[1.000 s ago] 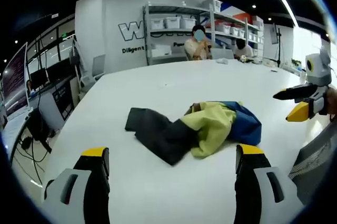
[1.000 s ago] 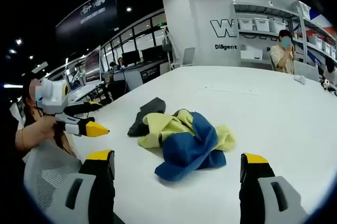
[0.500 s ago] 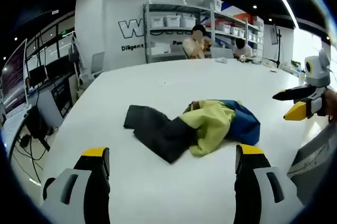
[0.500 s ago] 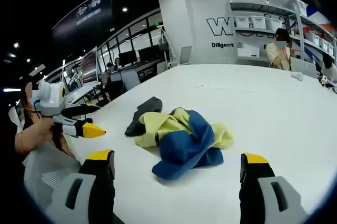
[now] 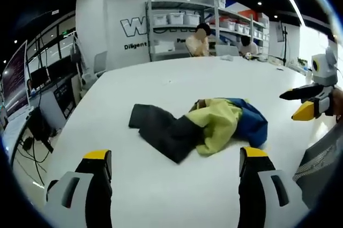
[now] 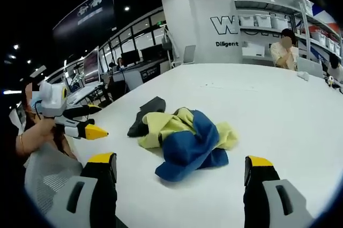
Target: Fold the garment on the visible template until the final outline fits inside the template.
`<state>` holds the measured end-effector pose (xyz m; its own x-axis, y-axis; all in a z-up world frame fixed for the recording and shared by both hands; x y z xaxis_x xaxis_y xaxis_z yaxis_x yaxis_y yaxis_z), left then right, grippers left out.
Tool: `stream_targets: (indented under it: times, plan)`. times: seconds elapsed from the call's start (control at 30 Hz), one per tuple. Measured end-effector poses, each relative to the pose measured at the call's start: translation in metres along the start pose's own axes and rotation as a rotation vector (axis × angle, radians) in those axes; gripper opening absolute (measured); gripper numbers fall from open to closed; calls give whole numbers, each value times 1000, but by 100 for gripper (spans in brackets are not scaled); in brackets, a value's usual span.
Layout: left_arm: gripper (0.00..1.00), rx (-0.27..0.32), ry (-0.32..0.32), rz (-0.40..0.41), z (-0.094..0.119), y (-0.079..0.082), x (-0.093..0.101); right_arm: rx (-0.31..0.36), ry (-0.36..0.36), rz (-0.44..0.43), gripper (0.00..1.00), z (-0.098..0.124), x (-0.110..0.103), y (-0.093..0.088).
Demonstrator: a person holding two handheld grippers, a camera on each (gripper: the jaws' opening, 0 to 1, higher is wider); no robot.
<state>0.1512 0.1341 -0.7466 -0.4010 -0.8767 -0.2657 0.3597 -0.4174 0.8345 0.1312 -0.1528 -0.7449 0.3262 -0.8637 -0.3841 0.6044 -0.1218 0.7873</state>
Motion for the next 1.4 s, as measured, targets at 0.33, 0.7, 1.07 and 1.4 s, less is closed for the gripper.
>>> stream_targets:
  times: [0.33, 0.7, 1.07, 1.4]
  plan:
    - [97, -18, 1, 17, 0, -4, -3, 13, -23, 30, 97, -2, 6, 12]
    - [95, -21, -13, 101, 1, -8, -7, 10, -27, 28, 96, -6, 9, 15]
    - [94, -34, -32, 109, 0, -9, -3, -1, -23, 17, 95, -5, 9, 10]
    - [91, -22, -55, 158, -8, 1, -9, -10, 19, 43, 87, -9, 1, 21]
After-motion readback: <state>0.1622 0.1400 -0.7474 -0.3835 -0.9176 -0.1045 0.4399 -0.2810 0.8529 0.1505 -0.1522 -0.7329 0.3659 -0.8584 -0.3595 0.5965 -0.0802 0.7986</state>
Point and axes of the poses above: the point that each gripper's makers call its tool centre point, and the gripper's own axes: z roughly backward along the fingers, x roughly to its right, y roughly out of its top, the point moved 6 cm from there along z, roughly backward along the fingers, and after that the axes turned 14 degrees about -z, right-handed, at the moved point
